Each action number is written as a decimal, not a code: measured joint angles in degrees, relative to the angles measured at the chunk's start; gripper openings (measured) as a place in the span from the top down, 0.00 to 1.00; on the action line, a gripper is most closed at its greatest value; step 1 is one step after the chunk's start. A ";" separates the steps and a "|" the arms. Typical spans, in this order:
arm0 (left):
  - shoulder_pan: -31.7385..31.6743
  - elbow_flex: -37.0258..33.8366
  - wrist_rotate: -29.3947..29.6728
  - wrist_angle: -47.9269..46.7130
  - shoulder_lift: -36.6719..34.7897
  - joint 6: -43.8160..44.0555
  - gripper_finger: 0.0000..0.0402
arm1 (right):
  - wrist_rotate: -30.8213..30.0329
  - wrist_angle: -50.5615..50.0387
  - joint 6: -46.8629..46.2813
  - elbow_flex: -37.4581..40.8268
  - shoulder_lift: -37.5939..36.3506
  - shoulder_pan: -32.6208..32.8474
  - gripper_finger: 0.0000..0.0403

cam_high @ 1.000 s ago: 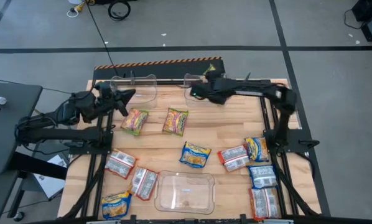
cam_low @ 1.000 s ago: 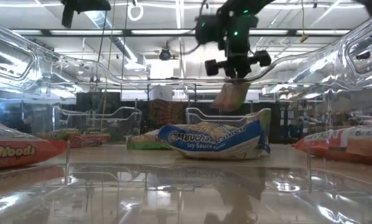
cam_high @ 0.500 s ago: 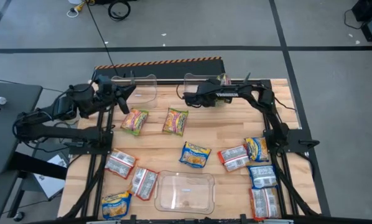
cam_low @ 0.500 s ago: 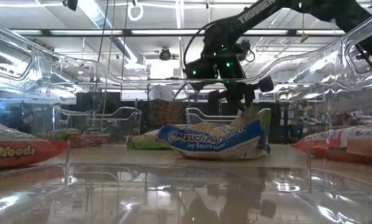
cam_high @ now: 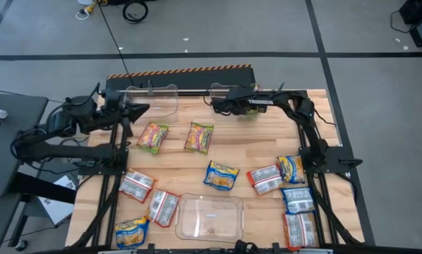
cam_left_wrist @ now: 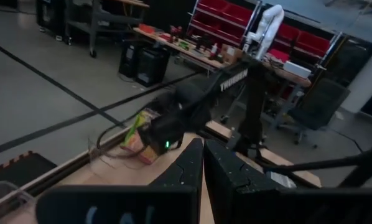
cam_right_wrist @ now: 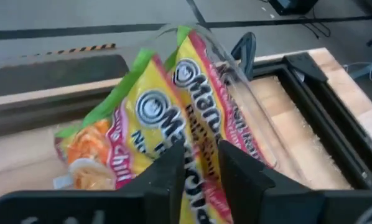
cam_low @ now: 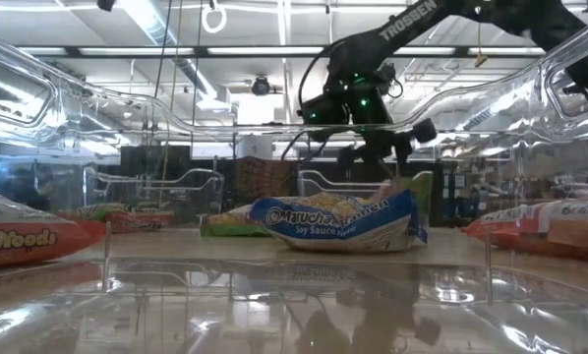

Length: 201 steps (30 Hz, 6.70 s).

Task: Sort Maruchan noodles
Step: Put the green noodle pack into the top right transparent bin

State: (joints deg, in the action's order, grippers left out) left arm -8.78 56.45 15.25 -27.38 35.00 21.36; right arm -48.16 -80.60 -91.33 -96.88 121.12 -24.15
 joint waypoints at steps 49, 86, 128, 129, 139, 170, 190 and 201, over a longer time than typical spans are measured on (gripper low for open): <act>-0.02 -0.07 -13.13 -17.64 -5.44 -1.63 0.95 | 35.82 54.88 18.01 12.25 0.84 20.77 0.34; 0.00 -0.07 -4.53 -8.44 2.36 1.19 0.95 | 22.26 8.46 72.06 -19.33 -10.02 7.82 0.99; -0.07 -0.04 -12.81 -49.74 4.35 19.60 0.95 | 51.11 25.21 67.44 -18.67 5.24 -0.47 0.64; -0.07 -0.04 -12.67 -50.31 4.35 19.57 0.95 | 52.53 25.77 66.68 -18.67 5.24 -0.81 0.64; -0.07 -0.07 -9.06 -52.06 4.35 19.34 0.95 | 56.61 26.71 63.29 -18.73 4.35 -0.73 0.81; 0.45 -3.26 -13.86 -56.75 3.02 24.90 0.93 | 34.83 15.89 55.04 -18.18 -3.98 5.84 0.72; 6.36 -17.06 5.06 -18.99 35.73 37.42 0.64 | 23.08 -2.81 54.93 -18.18 -26.76 22.27 0.53; 7.55 -15.41 13.79 -18.35 49.16 47.28 0.64 | 22.26 -5.95 62.95 -18.18 -33.10 22.26 0.53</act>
State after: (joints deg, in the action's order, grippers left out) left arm -1.22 41.03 29.04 -45.73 84.16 68.64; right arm -25.90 -86.55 -28.38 -115.07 88.03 -1.89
